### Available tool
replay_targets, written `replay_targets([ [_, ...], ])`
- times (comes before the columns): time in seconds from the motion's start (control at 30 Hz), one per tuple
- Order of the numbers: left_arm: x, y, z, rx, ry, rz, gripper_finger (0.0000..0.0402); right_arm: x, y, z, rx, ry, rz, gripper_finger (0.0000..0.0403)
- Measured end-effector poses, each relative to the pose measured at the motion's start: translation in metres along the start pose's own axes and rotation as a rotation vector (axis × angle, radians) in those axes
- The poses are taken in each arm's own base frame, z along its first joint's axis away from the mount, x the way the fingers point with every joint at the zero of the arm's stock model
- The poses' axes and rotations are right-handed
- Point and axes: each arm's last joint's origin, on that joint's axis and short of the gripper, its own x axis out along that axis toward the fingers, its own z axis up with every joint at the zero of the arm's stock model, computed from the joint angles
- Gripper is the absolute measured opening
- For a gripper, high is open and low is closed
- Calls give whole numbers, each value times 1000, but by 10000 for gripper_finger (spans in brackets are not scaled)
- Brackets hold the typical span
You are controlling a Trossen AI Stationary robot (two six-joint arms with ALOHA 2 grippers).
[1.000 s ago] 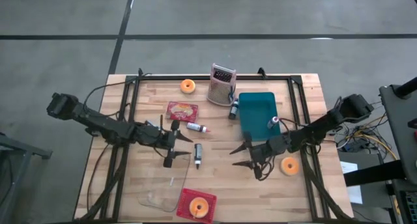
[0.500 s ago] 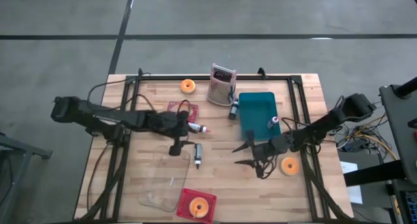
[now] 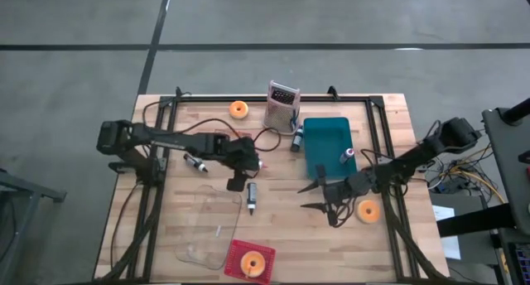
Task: Pick & Place Food Item
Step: Put the pink food coloring bottle into the blue bin
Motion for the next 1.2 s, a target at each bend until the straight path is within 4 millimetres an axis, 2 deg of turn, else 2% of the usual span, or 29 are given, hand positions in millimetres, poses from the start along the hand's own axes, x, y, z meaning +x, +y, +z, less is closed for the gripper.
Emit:
replay_targets([
  [0.13,6,9,-1,-19,44,2,220,-1,4,1,-8,1,-8,198],
  [0.5,5,30,-9,-83,70,25,220,-2,6,1,-21,3,-19,198],
  [0.87,28,33,-18,-101,145,6,220,-1,6,5,-32,-7,-28,198],
  [1.2,44,36,-24,-95,214,64,220,-1,6,5,-28,-7,-29,198],
])
